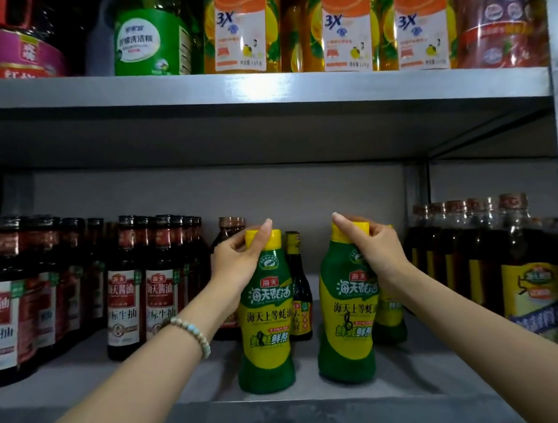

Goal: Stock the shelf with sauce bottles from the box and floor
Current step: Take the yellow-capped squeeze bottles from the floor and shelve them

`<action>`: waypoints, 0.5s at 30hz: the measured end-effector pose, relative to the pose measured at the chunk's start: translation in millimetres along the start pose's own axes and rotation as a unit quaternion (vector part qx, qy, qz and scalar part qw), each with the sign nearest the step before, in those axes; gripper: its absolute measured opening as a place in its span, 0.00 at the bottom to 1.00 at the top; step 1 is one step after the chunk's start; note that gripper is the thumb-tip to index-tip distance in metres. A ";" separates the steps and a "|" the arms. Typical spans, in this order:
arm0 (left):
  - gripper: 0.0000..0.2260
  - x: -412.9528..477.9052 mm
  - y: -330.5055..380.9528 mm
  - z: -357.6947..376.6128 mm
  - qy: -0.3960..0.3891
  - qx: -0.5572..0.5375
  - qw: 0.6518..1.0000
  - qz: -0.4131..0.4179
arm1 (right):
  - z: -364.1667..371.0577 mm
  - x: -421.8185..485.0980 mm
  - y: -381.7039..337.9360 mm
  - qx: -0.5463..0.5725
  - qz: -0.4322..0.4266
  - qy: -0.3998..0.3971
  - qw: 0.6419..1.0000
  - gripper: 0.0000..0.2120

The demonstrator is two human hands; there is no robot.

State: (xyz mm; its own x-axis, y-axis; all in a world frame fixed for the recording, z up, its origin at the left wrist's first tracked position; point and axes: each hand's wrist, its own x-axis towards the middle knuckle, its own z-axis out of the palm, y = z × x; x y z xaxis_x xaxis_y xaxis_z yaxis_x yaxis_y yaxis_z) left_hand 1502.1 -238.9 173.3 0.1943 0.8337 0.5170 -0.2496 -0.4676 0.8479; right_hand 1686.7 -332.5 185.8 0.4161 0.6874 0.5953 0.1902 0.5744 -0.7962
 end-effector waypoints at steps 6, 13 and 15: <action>0.24 3.9 -2.3 0.5 0.004 0.030 0.999 0.013 | -2.5 6.7 14.1 -0.002 -0.006 0.000 1.000 0.21; 0.30 -0.5 -4.8 0.3 0.005 0.065 0.997 0.042 | 4.3 11.1 19.0 -0.048 -0.037 -0.033 0.998 0.17; 0.32 -4.0 -4.2 1.6 0.012 0.080 0.995 0.054 | 0.6 11.1 20.9 -0.043 -0.026 -0.041 0.998 0.17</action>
State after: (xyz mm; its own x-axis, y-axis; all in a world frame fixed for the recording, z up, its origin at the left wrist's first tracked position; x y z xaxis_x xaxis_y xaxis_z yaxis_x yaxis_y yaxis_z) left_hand 1503.9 -240.7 167.9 0.1514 0.7818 0.6048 -0.1124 -0.5943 0.7964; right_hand 1694.8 -312.6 175.9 0.3300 0.6944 0.6395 0.2859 0.5721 -0.7688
